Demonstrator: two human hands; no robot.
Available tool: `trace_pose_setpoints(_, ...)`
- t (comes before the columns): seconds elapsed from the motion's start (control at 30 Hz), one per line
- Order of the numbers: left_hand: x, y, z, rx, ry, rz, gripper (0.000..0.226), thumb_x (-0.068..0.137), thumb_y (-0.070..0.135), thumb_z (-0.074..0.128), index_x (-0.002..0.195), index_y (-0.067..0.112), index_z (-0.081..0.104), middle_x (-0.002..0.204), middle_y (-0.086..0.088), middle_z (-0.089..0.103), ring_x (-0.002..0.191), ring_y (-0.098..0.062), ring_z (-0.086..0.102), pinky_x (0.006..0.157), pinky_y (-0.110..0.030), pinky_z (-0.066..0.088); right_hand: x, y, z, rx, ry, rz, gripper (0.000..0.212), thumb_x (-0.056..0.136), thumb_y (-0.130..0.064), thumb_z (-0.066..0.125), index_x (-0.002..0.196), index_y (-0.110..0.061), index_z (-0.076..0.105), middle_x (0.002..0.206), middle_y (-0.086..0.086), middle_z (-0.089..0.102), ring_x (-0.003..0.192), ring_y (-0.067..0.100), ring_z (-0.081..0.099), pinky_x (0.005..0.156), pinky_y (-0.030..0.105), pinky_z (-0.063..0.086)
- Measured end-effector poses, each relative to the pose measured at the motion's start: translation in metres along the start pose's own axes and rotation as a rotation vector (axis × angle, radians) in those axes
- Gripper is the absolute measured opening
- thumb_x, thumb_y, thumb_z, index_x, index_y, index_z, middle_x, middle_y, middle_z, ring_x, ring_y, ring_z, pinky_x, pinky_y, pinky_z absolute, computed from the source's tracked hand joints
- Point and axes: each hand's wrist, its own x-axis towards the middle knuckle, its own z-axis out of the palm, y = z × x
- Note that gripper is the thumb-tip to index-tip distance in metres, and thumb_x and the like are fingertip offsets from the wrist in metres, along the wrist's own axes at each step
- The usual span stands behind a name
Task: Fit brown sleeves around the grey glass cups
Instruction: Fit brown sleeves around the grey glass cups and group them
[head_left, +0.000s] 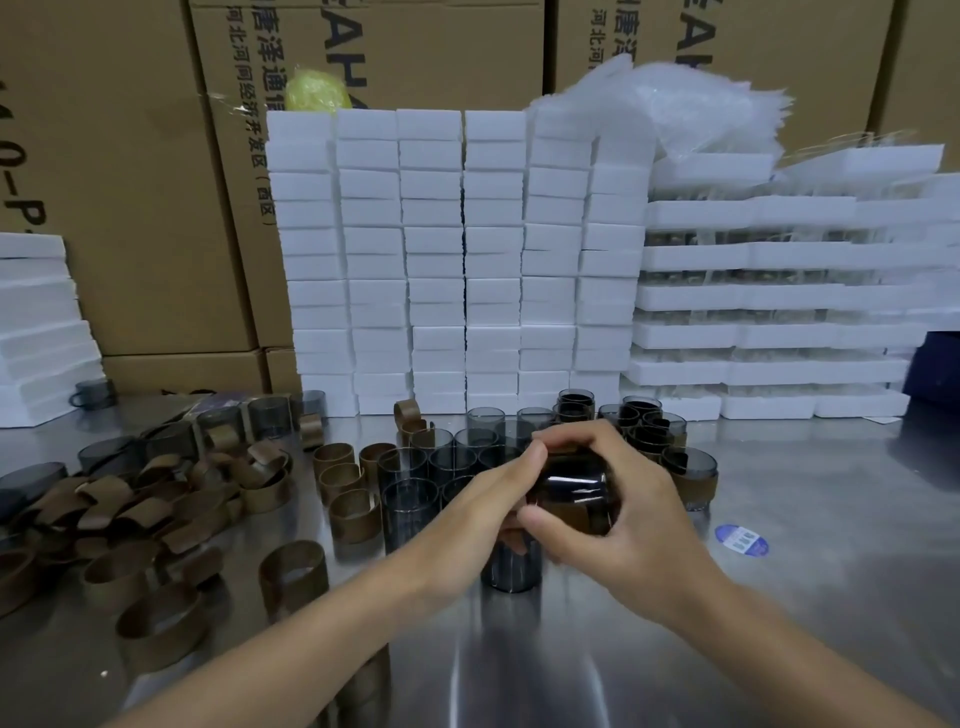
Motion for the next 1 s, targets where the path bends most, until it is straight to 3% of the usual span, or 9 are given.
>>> trace_pose_setpoints(0.1, 0.001, -0.006, 0.002, -0.032, 0.085, 0.053, 0.051, 0.1, 0.061, 0.056, 0.11, 0.014, 0.071, 0.092, -0.008, 0.072, 0.089, -0.022, 0.069, 0.08, -0.038, 0.047, 0.002, 0.004, -0.007, 0.067, 0.085, 0.031, 0.052, 0.077, -0.039, 0.094, 0.119, -0.036, 0.063, 0.112, -0.014, 0.078, 0.101, 0.012, 0.078, 0.083, 0.022, 0.061)
trace_pose_setpoints(0.2, 0.001, -0.012, 0.001, -0.068, 0.113, 0.088, 0.037, 0.101, 0.046, 0.059, 0.108, 0.012, 0.071, 0.085, -0.003, 0.067, 0.082, -0.017, 0.064, 0.078, -0.034, 0.047, 0.005, 0.005, -0.011, 0.087, -0.023, 0.07, 0.066, 0.071, -0.044, 0.098, 0.125, -0.04, 0.062, 0.117, -0.012, 0.076, 0.11, 0.018, 0.076, 0.09, 0.029, 0.062)
trace_pose_setpoints(0.3, -0.003, -0.016, 0.004, -0.079, 0.143, 0.149, 0.039, 0.101, 0.045, 0.062, 0.115, 0.01, 0.072, 0.087, -0.003, 0.066, 0.082, -0.017, 0.058, 0.077, -0.031, 0.046, 0.007, 0.005, -0.01, 0.042, -0.058, 0.035, 0.068, 0.07, -0.041, 0.101, 0.129, -0.04, 0.065, 0.12, -0.012, 0.075, 0.114, 0.019, 0.075, 0.092, 0.031, 0.063)
trace_pose_setpoints(0.4, -0.007, -0.018, 0.007, -0.052, 0.103, 0.192, 0.047, 0.097, 0.048, 0.064, 0.118, 0.007, 0.071, 0.092, 0.005, 0.073, 0.089, -0.01, 0.067, 0.08, -0.023, 0.05, 0.004, 0.002, -0.008, -0.052, -0.002, -0.071, 0.055, 0.076, -0.037, 0.097, 0.119, -0.034, 0.063, 0.109, -0.015, 0.075, 0.101, 0.014, 0.077, 0.081, 0.021, 0.059)
trace_pose_setpoints(0.53, -0.01, -0.017, 0.008, -0.073, 0.035, 0.207, 0.05, 0.1, 0.044, 0.061, 0.117, -0.003, 0.065, 0.1, -0.008, 0.071, 0.1, -0.021, 0.07, 0.089, -0.03, 0.054, -0.002, -0.004, -0.002, -0.069, 0.036, -0.162, 0.048, 0.076, -0.038, 0.091, 0.109, -0.02, 0.06, 0.097, -0.017, 0.07, 0.083, 0.013, 0.074, 0.068, 0.016, 0.052)
trace_pose_setpoints(0.67, -0.012, -0.015, 0.009, -0.098, 0.019, 0.237, 0.049, 0.101, 0.045, 0.057, 0.115, -0.002, 0.062, 0.096, -0.008, 0.064, 0.096, -0.021, 0.064, 0.085, -0.029, 0.051, -0.002, -0.009, 0.004, -0.005, 0.064, -0.155, 0.046, 0.076, -0.038, 0.088, 0.103, -0.016, 0.058, 0.089, -0.009, 0.069, 0.076, 0.018, 0.07, 0.063, 0.026, 0.054)
trace_pose_setpoints(0.77, -0.013, -0.017, 0.008, -0.087, 0.034, 0.255, 0.052, 0.1, 0.046, 0.056, 0.116, -0.003, 0.061, 0.099, -0.021, 0.063, 0.098, -0.026, 0.064, 0.087, -0.036, 0.051, -0.003, -0.011, 0.008, 0.026, 0.06, -0.126, 0.046, 0.075, -0.036, 0.088, 0.103, -0.015, 0.058, 0.088, -0.004, 0.069, 0.076, 0.022, 0.069, 0.063, 0.038, 0.055)
trace_pose_setpoints(0.87, -0.013, -0.019, 0.007, -0.062, 0.108, 0.302, 0.05, 0.098, 0.047, 0.059, 0.117, 0.001, 0.062, 0.102, -0.02, 0.065, 0.098, -0.031, 0.066, 0.087, -0.043, 0.054, -0.003, -0.013, 0.007, 0.031, 0.035, -0.119, 0.05, 0.076, -0.033, 0.09, 0.111, -0.016, 0.06, 0.097, -0.005, 0.07, 0.085, 0.024, 0.072, 0.07, 0.04, 0.058)
trace_pose_setpoints(1.0, -0.012, -0.025, 0.003, -0.02, 0.207, 0.377, 0.048, 0.092, 0.048, 0.067, 0.119, 0.009, 0.061, 0.105, -0.029, 0.061, 0.099, -0.058, 0.057, 0.086, -0.077, 0.047, 0.0, -0.019, 0.004, 0.023, 0.01, -0.105, 0.06, 0.074, -0.035, 0.092, 0.125, -0.019, 0.065, 0.113, -0.005, 0.072, 0.104, 0.023, 0.074, 0.085, 0.032, 0.06)
